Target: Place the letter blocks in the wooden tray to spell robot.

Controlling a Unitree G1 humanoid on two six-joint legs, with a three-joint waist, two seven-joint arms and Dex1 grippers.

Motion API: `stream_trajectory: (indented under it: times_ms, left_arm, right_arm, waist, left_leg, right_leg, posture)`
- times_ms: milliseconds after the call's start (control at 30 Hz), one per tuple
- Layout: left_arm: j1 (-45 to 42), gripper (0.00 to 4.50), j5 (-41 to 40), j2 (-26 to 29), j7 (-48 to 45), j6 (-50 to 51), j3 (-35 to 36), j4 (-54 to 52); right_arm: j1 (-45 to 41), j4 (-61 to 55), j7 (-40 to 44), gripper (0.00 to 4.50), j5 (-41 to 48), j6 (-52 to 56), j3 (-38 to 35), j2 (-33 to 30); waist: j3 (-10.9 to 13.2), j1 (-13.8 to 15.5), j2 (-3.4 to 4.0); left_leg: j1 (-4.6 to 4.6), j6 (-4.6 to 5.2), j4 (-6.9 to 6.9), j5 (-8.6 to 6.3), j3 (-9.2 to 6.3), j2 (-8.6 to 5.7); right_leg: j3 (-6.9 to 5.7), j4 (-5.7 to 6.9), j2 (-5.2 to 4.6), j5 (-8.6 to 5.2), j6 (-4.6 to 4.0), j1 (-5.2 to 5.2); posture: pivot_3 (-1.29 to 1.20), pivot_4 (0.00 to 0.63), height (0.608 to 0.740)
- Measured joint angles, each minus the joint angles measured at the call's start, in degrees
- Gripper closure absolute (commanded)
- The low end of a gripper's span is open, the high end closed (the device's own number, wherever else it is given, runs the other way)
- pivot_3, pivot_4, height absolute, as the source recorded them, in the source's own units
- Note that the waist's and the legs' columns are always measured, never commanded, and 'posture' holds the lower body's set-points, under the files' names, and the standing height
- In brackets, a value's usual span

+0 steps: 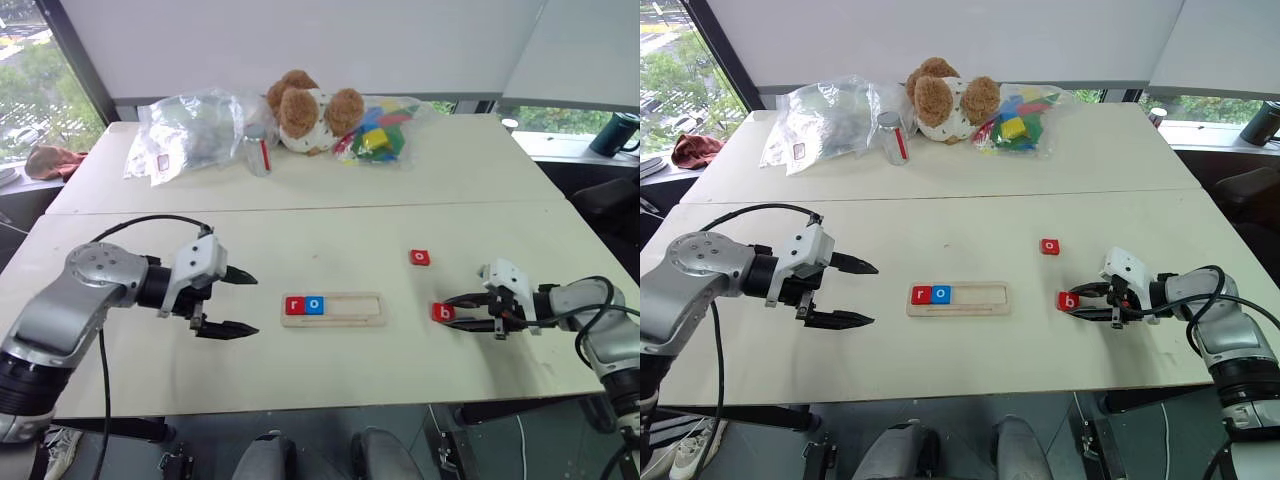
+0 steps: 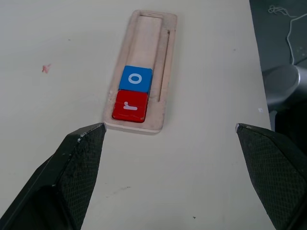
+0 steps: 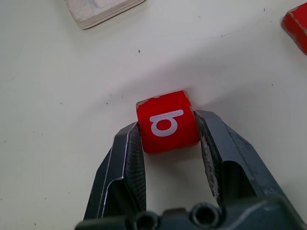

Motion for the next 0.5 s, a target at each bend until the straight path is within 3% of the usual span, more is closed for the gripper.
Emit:
stream_trajectory:
  times_ms: [167,333,500]
  left_arm:
    - [-4.3,0.0,1.1,-2.1,0.1,-0.8,-2.8,2.0]
    - [-6.0,0.0,2.7,-2.7,-0.8,-2.6,-4.6,4.7]
    - [-4.7,0.0,3.9,-0.9,-0.2,-2.2,-4.3,4.2]
  right_arm:
    - [-8.1,-5.8,-0.8,3.34,0.6,9.0,2.2,3.4]
    - [-19.3,-10.9,-3.4,3.34,-2.7,15.6,9.8,9.8]
    - [-20.7,-11.3,-7.2,3.34,-5.8,20.9,14.8,14.4]
  waist:
    - [0.0,-0.4,0.05]
    - [0.0,0.0,0.05]
    - [0.0,0.3,0.05]
  left_leg:
    - [-0.04,-0.04,-0.01,0.03,0.02,0.0]
    - [-0.34,-0.13,-0.08,0.08,-0.01,0.02]
    - [-0.85,-0.39,0.08,0.22,-0.05,-0.13]
  right_leg:
    - [0.03,0.07,0.02,0.0,0.0,-0.12]
    - [-0.03,0.23,0.08,0.0,-0.01,-0.58]
    - [-0.08,0.08,-0.09,0.01,0.0,-0.79]
  posture:
    - [0.0,0.15,0.74]
    - [0.0,0.15,0.74]
    - [0.0,0.15,0.74]
